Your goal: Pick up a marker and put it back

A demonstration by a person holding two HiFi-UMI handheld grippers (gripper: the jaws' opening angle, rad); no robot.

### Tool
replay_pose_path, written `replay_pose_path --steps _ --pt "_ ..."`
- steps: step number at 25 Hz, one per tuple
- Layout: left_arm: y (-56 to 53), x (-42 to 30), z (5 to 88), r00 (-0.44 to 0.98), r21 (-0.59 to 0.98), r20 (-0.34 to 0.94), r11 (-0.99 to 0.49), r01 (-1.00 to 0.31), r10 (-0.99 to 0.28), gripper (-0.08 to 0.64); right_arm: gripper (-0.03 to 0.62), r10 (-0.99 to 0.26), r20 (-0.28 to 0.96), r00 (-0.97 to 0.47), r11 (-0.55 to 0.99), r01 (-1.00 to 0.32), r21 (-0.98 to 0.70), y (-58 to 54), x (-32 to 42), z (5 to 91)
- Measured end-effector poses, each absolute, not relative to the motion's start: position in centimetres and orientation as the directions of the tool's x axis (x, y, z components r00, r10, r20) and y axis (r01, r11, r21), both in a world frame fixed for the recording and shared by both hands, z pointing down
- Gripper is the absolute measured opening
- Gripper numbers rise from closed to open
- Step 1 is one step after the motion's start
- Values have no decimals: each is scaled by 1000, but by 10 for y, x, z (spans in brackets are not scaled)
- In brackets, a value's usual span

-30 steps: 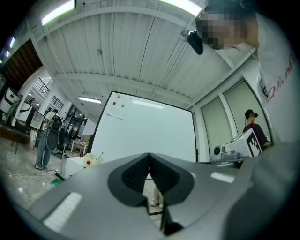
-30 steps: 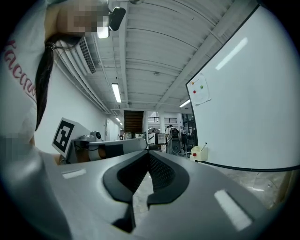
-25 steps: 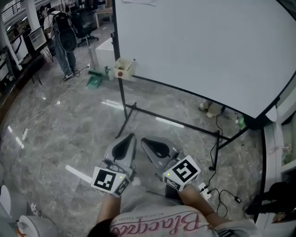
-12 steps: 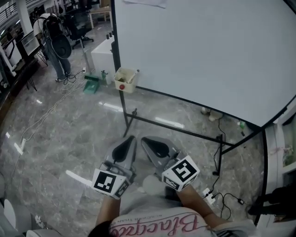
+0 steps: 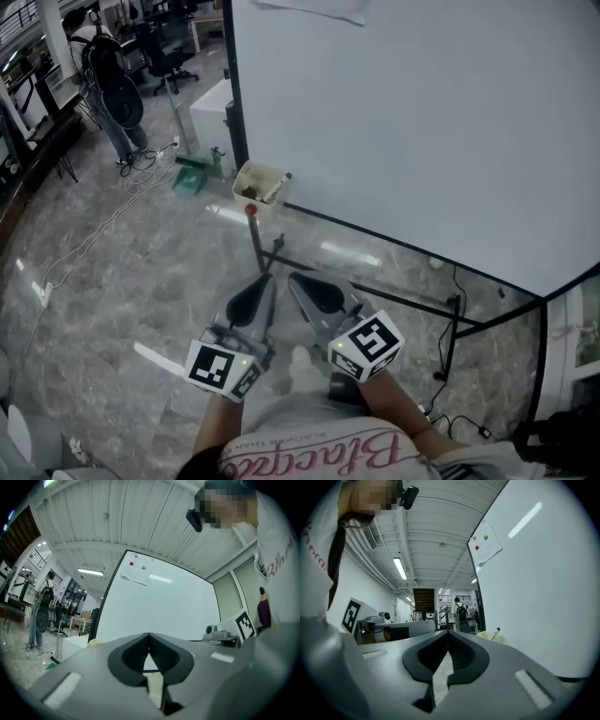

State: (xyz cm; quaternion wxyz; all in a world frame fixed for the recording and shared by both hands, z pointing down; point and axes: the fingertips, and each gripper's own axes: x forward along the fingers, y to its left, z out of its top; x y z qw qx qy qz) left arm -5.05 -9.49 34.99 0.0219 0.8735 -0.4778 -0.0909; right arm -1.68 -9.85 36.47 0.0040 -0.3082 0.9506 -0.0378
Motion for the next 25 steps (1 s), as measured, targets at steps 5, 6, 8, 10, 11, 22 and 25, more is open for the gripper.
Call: replay_pose_path --steps 5,6,8,10,11,22,25 --pt "-146 -49 347 513 108 -131 -526 -843 -848 -2 2 -599 16 -800 796 -598 -89 -162 -11 364" --pt "-156 -50 346 506 108 -131 -520 -848 -852 -2 2 -605 20 -796 792 -604 -95 -174 -10 363" --pt "-173 -52 344 491 109 -130 -505 -856 -861 -2 2 -613 35 -789 783 -613 -105 -196 -9 365" --pt "-188 -56 344 477 111 -131 -490 -864 -869 -2 2 -616 55 -786 778 -618 -113 -214 -10 371" --pt "-194 -58 345 470 113 -130 -484 -868 -873 -2 2 -615 63 -786 778 -618 -115 -222 -11 373" --pt "-255 -74 354 483 129 -103 -493 -860 -869 -2 47 -634 169 -754 727 -657 -202 -297 -25 417" --pt "-268 -79 354 496 129 -99 -506 -853 -862 -2 104 -647 198 -737 708 -676 -204 -310 -31 424"
